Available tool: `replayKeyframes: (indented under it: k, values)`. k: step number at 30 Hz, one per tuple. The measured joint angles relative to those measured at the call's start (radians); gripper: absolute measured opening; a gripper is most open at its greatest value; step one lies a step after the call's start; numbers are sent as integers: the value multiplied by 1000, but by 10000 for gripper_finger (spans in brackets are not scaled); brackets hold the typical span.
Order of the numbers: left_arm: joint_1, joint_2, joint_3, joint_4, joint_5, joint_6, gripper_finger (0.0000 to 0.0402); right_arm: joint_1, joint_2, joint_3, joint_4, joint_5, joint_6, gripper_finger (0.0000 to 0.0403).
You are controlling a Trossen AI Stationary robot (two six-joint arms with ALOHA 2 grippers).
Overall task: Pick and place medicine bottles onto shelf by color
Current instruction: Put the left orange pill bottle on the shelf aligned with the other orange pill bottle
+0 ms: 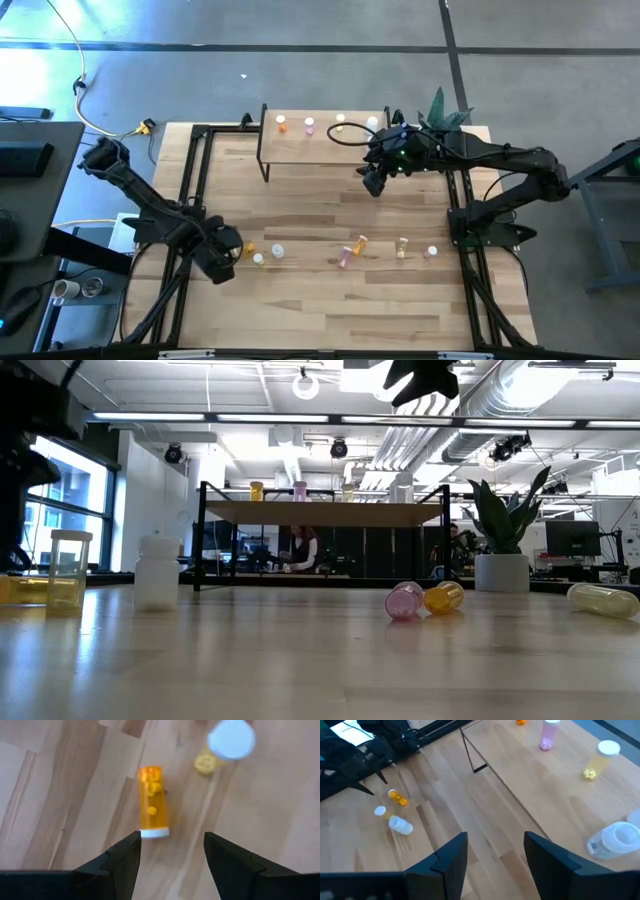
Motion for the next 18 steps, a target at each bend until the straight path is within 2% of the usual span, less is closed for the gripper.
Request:
replayKeyframes:
  k: [14, 18]
  values:
    - [181, 0, -61, 90, 38, 179, 205, -1, 0, 0, 0, 4, -16, 185]
    - [236, 8, -61, 96, 84, 248, 205, -3, 0, 0, 0, 4, -16, 185]
